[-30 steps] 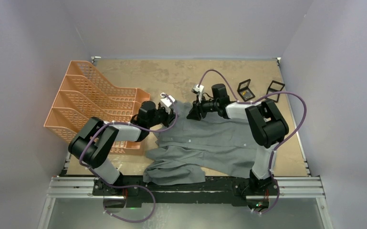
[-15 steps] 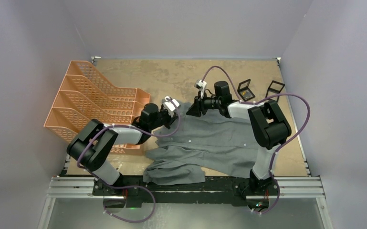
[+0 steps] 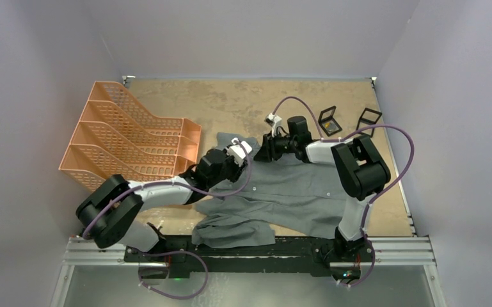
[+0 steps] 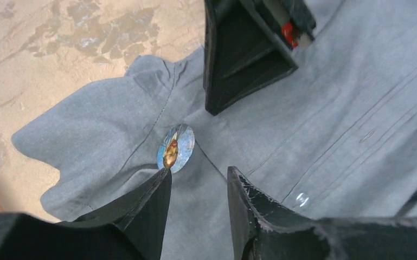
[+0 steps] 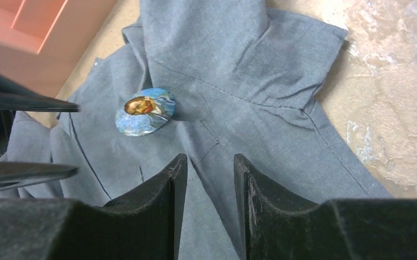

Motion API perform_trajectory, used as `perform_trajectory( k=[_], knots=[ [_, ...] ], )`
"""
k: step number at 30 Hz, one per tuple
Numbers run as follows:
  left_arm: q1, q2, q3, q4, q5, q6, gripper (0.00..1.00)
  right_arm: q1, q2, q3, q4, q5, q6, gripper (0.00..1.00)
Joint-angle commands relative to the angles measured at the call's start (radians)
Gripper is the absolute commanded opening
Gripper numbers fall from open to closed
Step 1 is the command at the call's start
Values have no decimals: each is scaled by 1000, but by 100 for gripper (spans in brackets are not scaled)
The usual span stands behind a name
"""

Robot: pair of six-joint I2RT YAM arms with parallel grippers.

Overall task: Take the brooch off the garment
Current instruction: Remove the brooch from the clothes.

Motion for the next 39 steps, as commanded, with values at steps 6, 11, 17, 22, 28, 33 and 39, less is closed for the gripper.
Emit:
perform_trajectory(
  k=[6, 11, 17, 22, 28, 33, 39],
  knots=[
    [-11, 32, 351, -410, -391, -444, 60, 7, -83, -47, 15, 127, 9, 39],
    [-11, 200, 589, -696, -393, -613, 63, 8, -107, -66, 25, 270, -1, 39],
    [-11, 328, 686, -823, -331, -687, 63, 8, -122, -83, 45, 331, 5, 41],
    [-13, 364, 701, -881, -329, -695, 62, 8, -115, -72, 27, 356, 3, 42],
    [-12, 387, 682, -895, -357, -699, 59, 9, -120, -71, 20, 356, 1, 42],
    [-19, 396, 640, -896, -335, -713, 57, 8, -114, -65, 9, 360, -3, 42],
    [-22, 305, 592, -884, -343, -723, 57, 8, -116, -63, 7, 353, -5, 42]
  ],
)
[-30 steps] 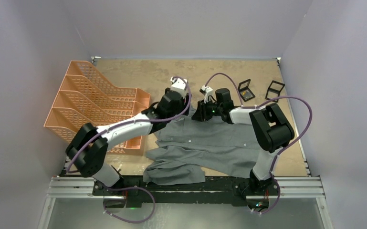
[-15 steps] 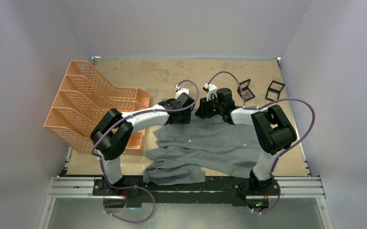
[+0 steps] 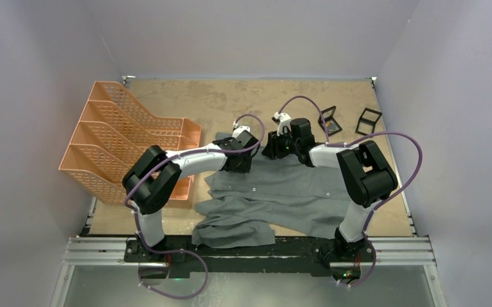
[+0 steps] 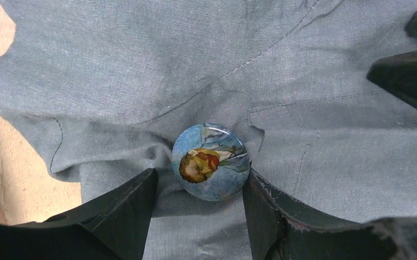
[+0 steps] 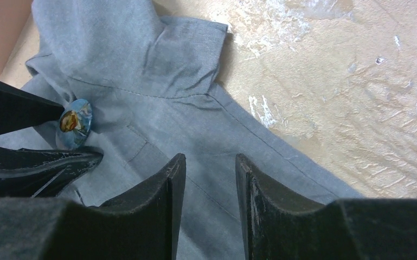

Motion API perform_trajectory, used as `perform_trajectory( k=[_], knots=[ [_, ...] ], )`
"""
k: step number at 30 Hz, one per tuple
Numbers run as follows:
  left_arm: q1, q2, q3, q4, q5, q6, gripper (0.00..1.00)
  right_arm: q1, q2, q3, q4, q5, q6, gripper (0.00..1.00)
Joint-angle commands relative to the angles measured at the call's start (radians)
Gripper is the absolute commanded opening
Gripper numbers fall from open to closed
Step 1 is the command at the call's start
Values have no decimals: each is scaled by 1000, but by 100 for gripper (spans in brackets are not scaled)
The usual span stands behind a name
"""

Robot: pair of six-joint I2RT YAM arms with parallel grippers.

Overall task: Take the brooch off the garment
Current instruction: Remove the brooch from the clothes.

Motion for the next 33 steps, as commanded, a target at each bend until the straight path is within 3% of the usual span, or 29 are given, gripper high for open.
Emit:
perform_trajectory(
  k=[1, 5, 8, 13, 16, 24, 33],
  knots=[
    [-7, -95, -9, -4, -11, -21, 58, 3, -30, 7, -3, 11, -9, 42],
    [-7, -119, 31, -4, -48, -13, 57, 3, -33, 7, -6, 10, -12, 43],
    [-7, -106, 51, 4, -74, -2, 49, 3, -35, 6, -8, 13, -14, 43],
    [-6, -80, 47, 6, -80, 2, 27, 4, -28, 12, -13, 6, -17, 43],
    [-6, -80, 9, 10, -72, -4, 23, 3, -25, 15, -16, 2, -17, 43],
    [-25, -56, -42, 47, -49, -18, 27, 4, -16, 20, -18, -5, -19, 43],
    [-41, -69, -8, 24, -82, -28, 43, 4, -11, 23, -23, -8, -21, 43]
  ],
)
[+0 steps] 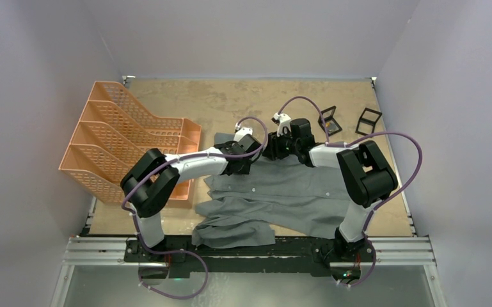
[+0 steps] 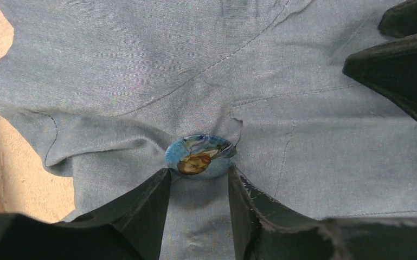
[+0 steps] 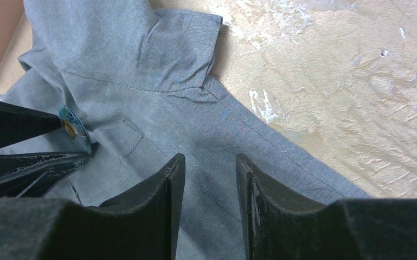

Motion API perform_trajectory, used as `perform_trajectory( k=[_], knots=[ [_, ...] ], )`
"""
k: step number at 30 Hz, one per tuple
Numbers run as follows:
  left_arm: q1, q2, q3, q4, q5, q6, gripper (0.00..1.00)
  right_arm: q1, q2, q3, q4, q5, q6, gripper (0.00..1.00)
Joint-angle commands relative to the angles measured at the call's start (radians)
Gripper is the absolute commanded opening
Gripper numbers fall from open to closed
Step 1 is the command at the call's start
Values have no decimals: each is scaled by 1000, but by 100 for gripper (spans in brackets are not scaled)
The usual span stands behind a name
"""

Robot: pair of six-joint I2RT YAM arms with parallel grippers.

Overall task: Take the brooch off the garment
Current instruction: Remove the brooch from the clothes.

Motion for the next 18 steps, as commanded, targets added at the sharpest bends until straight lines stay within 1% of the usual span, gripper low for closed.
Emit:
perform_trajectory(
  k=[1, 6, 12, 18],
  knots=[
    [-2, -46, 40, -8, -42, -15, 45, 3, -11, 22, -4, -7, -14, 43],
    [-1, -48, 79, -29, -79, -33, 54, 5, -9, 24, -6, -10, -14, 43],
    [0, -11, 87, -9, -82, -76, 57, 6, -2, 28, -9, -13, -15, 43],
    [13, -7, 67, -5, -116, -155, 59, 8, 5, 33, -15, -17, -14, 43]
  ],
)
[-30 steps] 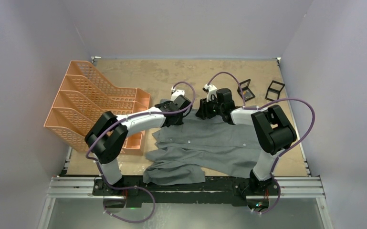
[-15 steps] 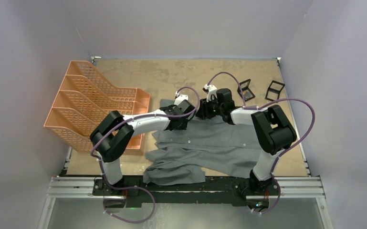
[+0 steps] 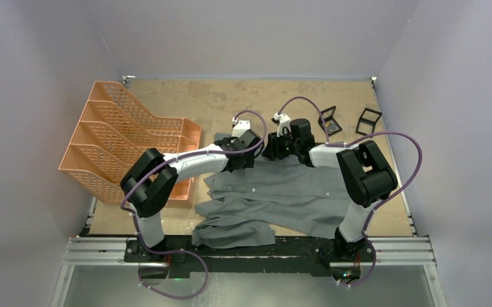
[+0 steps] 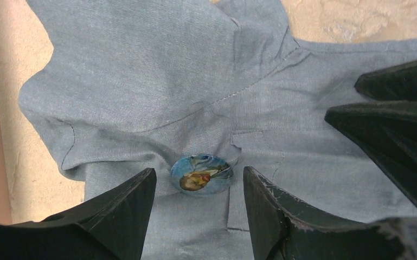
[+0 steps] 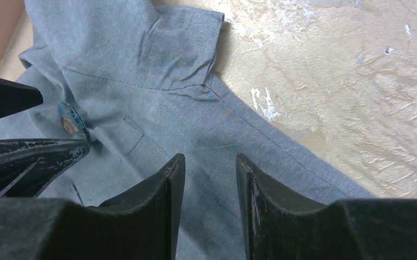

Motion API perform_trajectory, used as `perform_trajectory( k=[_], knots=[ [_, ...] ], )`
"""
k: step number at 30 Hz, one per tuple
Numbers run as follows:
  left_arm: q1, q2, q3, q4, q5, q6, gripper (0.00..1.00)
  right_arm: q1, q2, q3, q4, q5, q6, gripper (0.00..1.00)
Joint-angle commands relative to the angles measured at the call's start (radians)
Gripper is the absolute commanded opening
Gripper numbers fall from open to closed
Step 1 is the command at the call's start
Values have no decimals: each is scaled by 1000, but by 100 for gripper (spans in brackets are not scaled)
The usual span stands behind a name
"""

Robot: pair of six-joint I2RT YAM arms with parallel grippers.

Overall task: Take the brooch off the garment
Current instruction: Remove the brooch from the clothes.

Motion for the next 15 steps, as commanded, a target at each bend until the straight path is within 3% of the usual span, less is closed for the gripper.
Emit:
perform_trajectory(
  k=[1, 15],
  knots=[
    [17, -6, 3, 18, -42, -95, 59, 9, 3, 34, -10, -12, -14, 43],
    [23, 29, -35, 71, 5, -252, 54, 14, 9, 43, -21, -14, -18, 43]
  ],
)
